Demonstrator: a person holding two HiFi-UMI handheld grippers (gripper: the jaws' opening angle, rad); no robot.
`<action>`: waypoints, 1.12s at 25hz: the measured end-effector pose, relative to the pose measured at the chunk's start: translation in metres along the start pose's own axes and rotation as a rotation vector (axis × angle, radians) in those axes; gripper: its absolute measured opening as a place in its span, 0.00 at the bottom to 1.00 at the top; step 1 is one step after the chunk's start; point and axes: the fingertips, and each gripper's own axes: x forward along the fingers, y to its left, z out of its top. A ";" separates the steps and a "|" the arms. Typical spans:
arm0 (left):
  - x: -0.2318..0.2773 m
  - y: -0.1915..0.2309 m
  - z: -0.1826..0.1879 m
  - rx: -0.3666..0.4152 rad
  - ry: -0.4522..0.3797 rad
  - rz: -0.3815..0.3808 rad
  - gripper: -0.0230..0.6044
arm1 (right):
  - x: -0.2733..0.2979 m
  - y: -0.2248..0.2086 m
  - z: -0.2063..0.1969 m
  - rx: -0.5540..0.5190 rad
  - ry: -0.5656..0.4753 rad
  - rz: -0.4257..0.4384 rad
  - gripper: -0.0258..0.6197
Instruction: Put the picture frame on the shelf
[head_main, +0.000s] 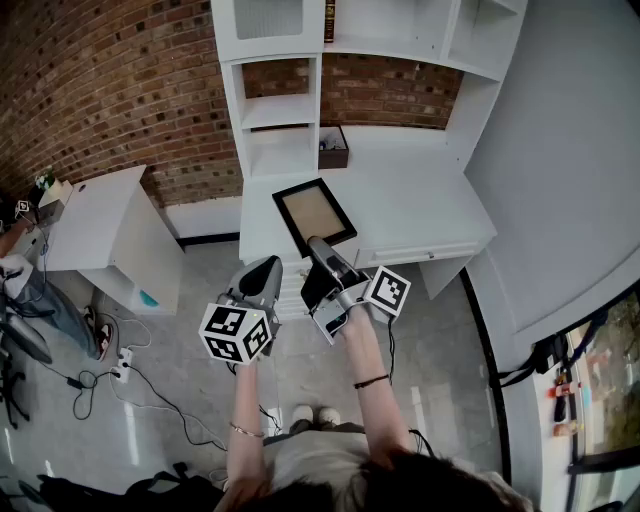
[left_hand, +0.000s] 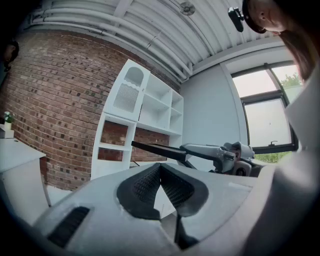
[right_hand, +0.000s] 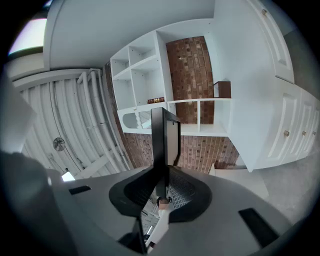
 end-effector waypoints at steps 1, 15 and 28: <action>0.000 0.000 0.000 0.000 0.000 0.000 0.05 | 0.000 0.000 0.000 -0.001 -0.001 0.000 0.15; 0.013 -0.008 -0.006 0.001 0.012 0.027 0.05 | -0.005 -0.007 0.017 0.022 0.009 -0.005 0.15; 0.032 -0.015 -0.019 -0.022 0.014 0.068 0.05 | -0.011 -0.022 0.038 0.052 0.043 -0.016 0.15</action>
